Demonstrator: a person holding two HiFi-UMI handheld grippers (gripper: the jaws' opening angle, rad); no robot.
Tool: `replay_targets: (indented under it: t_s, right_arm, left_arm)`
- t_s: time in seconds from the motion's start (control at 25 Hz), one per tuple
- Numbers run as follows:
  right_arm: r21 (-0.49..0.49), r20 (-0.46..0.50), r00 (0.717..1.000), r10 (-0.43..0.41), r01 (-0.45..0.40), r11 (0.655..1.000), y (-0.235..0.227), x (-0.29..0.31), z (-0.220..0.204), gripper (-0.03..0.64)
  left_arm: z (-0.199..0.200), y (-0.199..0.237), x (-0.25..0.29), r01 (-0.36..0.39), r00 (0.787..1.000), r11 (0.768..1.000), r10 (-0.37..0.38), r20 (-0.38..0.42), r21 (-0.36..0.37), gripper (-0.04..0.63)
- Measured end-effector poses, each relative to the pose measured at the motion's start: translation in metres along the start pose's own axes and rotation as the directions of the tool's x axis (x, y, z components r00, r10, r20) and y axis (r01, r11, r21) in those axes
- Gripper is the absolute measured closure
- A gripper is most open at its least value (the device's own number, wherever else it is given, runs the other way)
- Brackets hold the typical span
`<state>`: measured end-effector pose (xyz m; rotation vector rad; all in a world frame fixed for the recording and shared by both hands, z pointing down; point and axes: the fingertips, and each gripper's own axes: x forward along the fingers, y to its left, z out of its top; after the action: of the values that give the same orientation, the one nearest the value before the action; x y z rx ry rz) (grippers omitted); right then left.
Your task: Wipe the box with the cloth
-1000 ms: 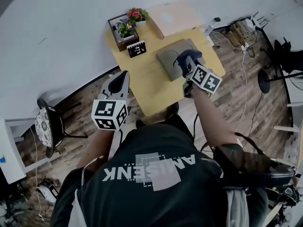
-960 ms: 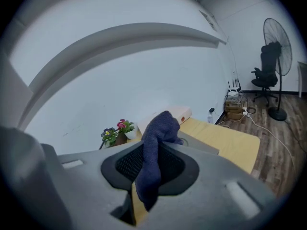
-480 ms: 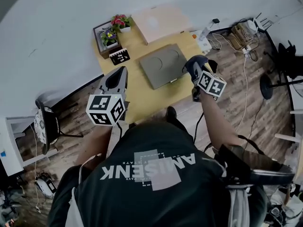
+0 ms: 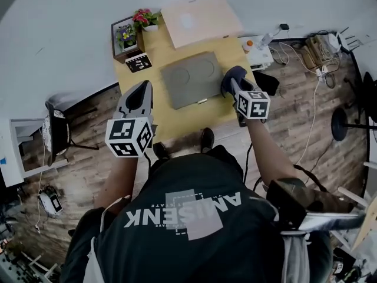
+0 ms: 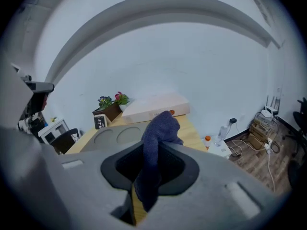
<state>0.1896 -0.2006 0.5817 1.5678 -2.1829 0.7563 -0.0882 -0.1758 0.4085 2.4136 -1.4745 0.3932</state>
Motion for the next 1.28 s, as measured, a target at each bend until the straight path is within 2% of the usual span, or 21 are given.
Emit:
replay_targets:
  t_s: [0.16, 0.36, 0.52, 0.68, 0.84, 1.0, 1.28]
  right_arm:
    - [-0.073, -0.072, 0.997, 0.035, -0.040, 0.997, 0.006, 0.012, -0.023, 0.543]
    - [-0.117, -0.071, 0.997, -0.019, 0.011, 0.993, 0.007, 0.013, -0.035, 0.543]
    - [-0.199, -0.093, 0.995, -0.036, 0.017, 0.980, 0.022, 0.014, -0.035, 0.543]
    - [-0.167, -0.099, 0.994, -0.056, 0.039, 0.985, 0.026, 0.018, -0.037, 0.543]
    - [-0.236, -0.133, 0.988, -0.077, 0.044, 0.971, 0.037, 0.019, -0.040, 0.545]
    - [-0.199, -0.140, 0.987, -0.080, 0.051, 0.979, 0.047, 0.021, -0.043, 0.545]
    - [-0.207, -0.202, 0.979, -0.008, -0.035, 0.978, 0.096, 0.029, -0.053, 0.545]
  left_arm:
    - [-0.010, -0.014, -0.003, -0.024, 1.000, 1.000, 0.025, -0.017, 0.004, 0.595]
    - [-0.021, -0.010, -0.018, -0.027, 0.999, 0.999, 0.027, -0.045, 0.019, 0.595]
    - [-0.017, 0.004, -0.032, -0.033, 0.999, 0.999, 0.034, -0.035, 0.026, 0.595]
    - [-0.018, 0.012, -0.043, -0.027, 0.999, 0.999, 0.027, -0.021, 0.036, 0.595]
    - [-0.023, 0.021, -0.052, -0.028, 0.999, 0.999, 0.029, -0.019, 0.019, 0.595]
    - [-0.026, 0.029, -0.061, -0.025, 1.000, 1.000, 0.025, -0.013, 0.008, 0.595]
    - [-0.024, 0.048, -0.077, -0.022, 1.000, 1.000, 0.022, 0.008, 0.007, 0.595]
